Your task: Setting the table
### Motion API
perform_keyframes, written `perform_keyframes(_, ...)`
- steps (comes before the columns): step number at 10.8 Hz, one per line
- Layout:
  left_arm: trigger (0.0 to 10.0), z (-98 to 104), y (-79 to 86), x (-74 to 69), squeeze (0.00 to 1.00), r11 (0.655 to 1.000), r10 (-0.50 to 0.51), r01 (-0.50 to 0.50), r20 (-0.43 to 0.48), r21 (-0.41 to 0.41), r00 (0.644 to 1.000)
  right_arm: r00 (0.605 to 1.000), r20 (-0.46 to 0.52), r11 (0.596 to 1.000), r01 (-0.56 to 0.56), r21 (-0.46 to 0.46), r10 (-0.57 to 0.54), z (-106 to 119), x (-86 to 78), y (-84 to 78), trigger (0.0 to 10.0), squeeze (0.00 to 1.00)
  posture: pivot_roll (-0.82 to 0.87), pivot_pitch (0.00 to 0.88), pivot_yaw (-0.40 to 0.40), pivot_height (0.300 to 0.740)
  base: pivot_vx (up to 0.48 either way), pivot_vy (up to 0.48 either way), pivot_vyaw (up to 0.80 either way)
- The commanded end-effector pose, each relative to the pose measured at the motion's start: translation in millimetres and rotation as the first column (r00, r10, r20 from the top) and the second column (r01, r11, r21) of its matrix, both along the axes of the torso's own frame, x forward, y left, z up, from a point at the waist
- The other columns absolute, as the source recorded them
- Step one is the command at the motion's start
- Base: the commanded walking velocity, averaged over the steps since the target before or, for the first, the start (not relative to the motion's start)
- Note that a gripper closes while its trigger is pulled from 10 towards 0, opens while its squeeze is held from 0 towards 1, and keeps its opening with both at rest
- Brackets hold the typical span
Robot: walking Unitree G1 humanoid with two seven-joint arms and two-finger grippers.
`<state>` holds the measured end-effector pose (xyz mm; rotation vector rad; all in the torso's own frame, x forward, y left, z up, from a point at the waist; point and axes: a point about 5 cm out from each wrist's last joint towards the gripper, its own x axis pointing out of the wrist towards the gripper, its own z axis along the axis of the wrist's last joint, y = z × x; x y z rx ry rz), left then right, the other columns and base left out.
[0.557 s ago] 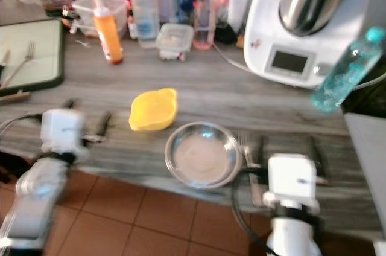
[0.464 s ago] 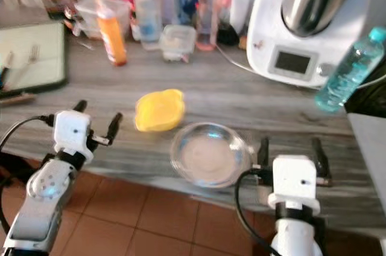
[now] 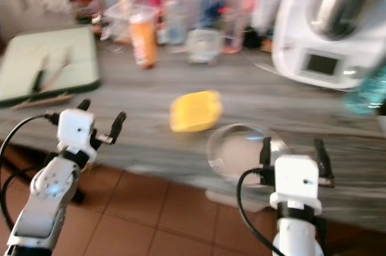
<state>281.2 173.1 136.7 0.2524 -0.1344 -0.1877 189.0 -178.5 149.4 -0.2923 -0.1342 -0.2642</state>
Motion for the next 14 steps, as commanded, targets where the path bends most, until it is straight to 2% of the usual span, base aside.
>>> perform_keyframes(1,10.0,-3,-1.5,-3.1,0.0,1.0,-0.007,0.007,-0.007,0.013,1.0,1.0,0.004,1.0,0.012,-0.003,-0.012,1,-1.3,-4.4,10.0,0.0,0.08,0.121,-0.007,0.74,0.0,0.0,0.0)
perform_keyframes(3,10.0,-7,4.6,-16.7,0.0,0.999,-0.007,0.008,-0.033,0.033,0.999,1.0,0.005,1.0,0.029,-0.005,-0.029,3,1.0,-9.4,10.0,0.0,0.09,0.132,-0.02,0.74,0.0,0.0,0.0)
perform_keyframes(4,10.0,-8,12.4,-22.4,0.0,0.998,0.026,-0.025,-0.01,0.063,1.0,1.0,0.02,1.0,0.016,0.0,-0.016,4,10.5,-9.2,10.0,0.0,0.12,0.119,-0.049,0.74,0.0,0.0,0.0)
perform_keyframes(6,10.0,-2,18.3,-21.5,0.0,0.994,0.083,-0.085,0.028,0.066,0.996,0.998,0.028,0.998,-0.055,-0.01,0.055,7,21.2,-1.6,10.0,0.0,0.18,0.121,-0.07,0.74,0.0,0.0,0.0)
perform_keyframes(7,10.0,-2,14.7,-22.2,0.0,0.995,0.071,-0.073,0.035,0.07,0.997,0.997,0.025,0.996,-0.075,-0.039,0.076,6,24.9,-2.0,10.0,0.0,0.18,0.124,-0.072,0.74,0.0,0.0,0.0)
perform_keyframes(9,10.0,5,6.6,-17.4,0.0,0.996,0.042,-0.046,0.063,0.07,0.997,0.997,0.037,0.998,-0.063,-0.031,0.064,11,24.5,-4.7,10.0,0.0,0.17,0.124,-0.076,0.74,0.0,0.0,0.0)
perform_keyframes(11,10.0,6,-3.8,-7.2,0.0,0.998,0.028,-0.032,0.069,0.051,0.997,0.998,0.033,0.998,-0.049,-0.032,0.05,7,19.7,-4.6,10.0,0.0,0.15,0.111,-0.058,0.74,0.0,0.0,-0.79)
perform_keyframes(12,10.0,10,-8.7,-2.7,0.0,0.999,0.01,-0.013,0.077,0.047,0.997,0.999,0.035,1.0,-0.015,0.005,0.015,7,19.8,-6.5,10.0,0.0,0.15,0.115,-0.056,0.74,0.0,0.0,-0.8)
perform_keyframes(14,10.0,10,-8.8,1.4,0.0,0.999,0.016,-0.019,0.075,0.039,0.997,0.999,0.035,1.0,-0.028,-0.001,0.028,3,23.3,-0.8,10.0,0.0,0.15,0.108,-0.043,0.74,0.0,0.0,-0.8)
